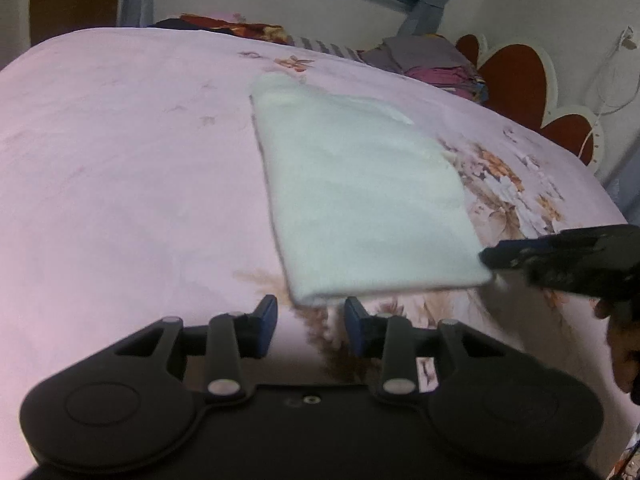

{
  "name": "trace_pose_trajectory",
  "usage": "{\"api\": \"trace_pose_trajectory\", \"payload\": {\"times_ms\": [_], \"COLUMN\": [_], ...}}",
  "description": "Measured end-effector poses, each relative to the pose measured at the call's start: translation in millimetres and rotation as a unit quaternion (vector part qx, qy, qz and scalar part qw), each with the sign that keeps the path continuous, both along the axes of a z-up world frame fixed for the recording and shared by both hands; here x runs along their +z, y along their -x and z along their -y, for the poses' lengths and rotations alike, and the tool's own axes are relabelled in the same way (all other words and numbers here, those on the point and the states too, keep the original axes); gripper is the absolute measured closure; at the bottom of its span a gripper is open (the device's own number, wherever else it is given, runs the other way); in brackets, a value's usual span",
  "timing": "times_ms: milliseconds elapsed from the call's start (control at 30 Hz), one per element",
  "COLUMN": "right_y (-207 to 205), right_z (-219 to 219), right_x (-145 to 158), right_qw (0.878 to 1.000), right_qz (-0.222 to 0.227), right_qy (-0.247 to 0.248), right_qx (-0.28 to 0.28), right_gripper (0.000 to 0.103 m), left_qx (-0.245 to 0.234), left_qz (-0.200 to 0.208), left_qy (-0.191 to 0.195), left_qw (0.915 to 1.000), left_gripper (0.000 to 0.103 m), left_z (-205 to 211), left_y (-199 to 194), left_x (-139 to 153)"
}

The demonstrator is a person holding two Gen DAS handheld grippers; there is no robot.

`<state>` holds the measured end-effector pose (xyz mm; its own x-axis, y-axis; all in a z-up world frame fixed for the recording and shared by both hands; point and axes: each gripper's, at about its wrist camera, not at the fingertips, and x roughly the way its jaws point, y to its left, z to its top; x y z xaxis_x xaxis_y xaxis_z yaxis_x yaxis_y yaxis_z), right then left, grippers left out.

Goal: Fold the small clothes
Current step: 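Smooth the folded sweater square with both grippers and withdraw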

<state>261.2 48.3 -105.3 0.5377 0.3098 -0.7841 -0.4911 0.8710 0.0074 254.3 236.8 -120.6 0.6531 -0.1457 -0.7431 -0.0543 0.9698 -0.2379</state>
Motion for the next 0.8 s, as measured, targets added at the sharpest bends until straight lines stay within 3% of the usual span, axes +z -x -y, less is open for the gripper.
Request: {"api": "trace_pose_trajectory", "payload": {"times_ms": [133, 200, 233, 300, 367, 400, 433, 467, 500, 533, 667, 800], "right_y": [21.3, 32.4, 38.8, 50.7, 62.7, 68.8, 73.7, 79.5, 85.9, 92.7, 107.2, 131.7], "right_z": [18.4, 26.6, 30.2, 38.3, 46.0, 51.9, 56.5, 62.1, 69.4, 77.5, 99.6, 107.8], "right_x": [13.4, 18.6, 20.9, 25.3, 28.7, 29.8, 29.9, 29.3, 28.8, 28.2, 24.0, 35.2], "right_qw": [0.999, 0.998, 0.998, 0.998, 0.998, 0.998, 0.998, 0.998, 0.996, 0.995, 0.994, 0.993], "right_qz": [0.006, 0.005, 0.005, 0.007, 0.011, 0.015, 0.016, 0.020, 0.031, 0.045, 0.024, 0.032], "right_qy": [-0.038, -0.053, -0.057, -0.061, -0.062, -0.059, -0.055, -0.047, -0.043, -0.049, -0.062, -0.072], "right_qx": [-0.011, -0.015, -0.016, -0.017, -0.022, -0.025, -0.031, -0.046, -0.065, -0.075, -0.088, -0.093], "right_gripper": [0.084, 0.084, 0.084, 0.084, 0.083, 0.080, 0.065, 0.007, 0.000, 0.000, 0.000, 0.000], "left_qx": [0.010, 0.013, 0.016, 0.021, 0.028, 0.037, 0.045, 0.048, 0.048, 0.050, 0.039, 0.024], "left_qz": [0.010, 0.021, 0.028, 0.039, 0.053, 0.064, 0.075, 0.079, 0.078, 0.076, 0.068, 0.082], "left_qy": [-0.021, -0.041, -0.050, -0.061, -0.060, -0.065, -0.073, -0.080, -0.085, -0.088, -0.085, -0.092], "left_qw": [0.9997, 0.9989, 0.9982, 0.9971, 0.9964, 0.9952, 0.9934, 0.9925, 0.9921, 0.9920, 0.9932, 0.9920], "left_gripper": [0.061, 0.046, 0.033, 0.025, 0.004, 0.000, 0.000, 0.000, 0.000, 0.000, 0.000, 0.000], "left_z": [11.4, 22.8, 29.0, 40.4, 49.9, 54.7, 60.7, 66.5, 71.1, 76.3, 92.5, 110.3], "left_y": [18.1, 27.6, 31.7, 41.0, 49.4, 54.7, 61.3, 66.0, 70.0, 75.0, 95.5, 118.1], "left_x": [7.8, 15.0, 19.3, 28.7, 35.7, 39.2, 43.3, 46.7, 48.8, 50.9, 60.2, 71.7]}}
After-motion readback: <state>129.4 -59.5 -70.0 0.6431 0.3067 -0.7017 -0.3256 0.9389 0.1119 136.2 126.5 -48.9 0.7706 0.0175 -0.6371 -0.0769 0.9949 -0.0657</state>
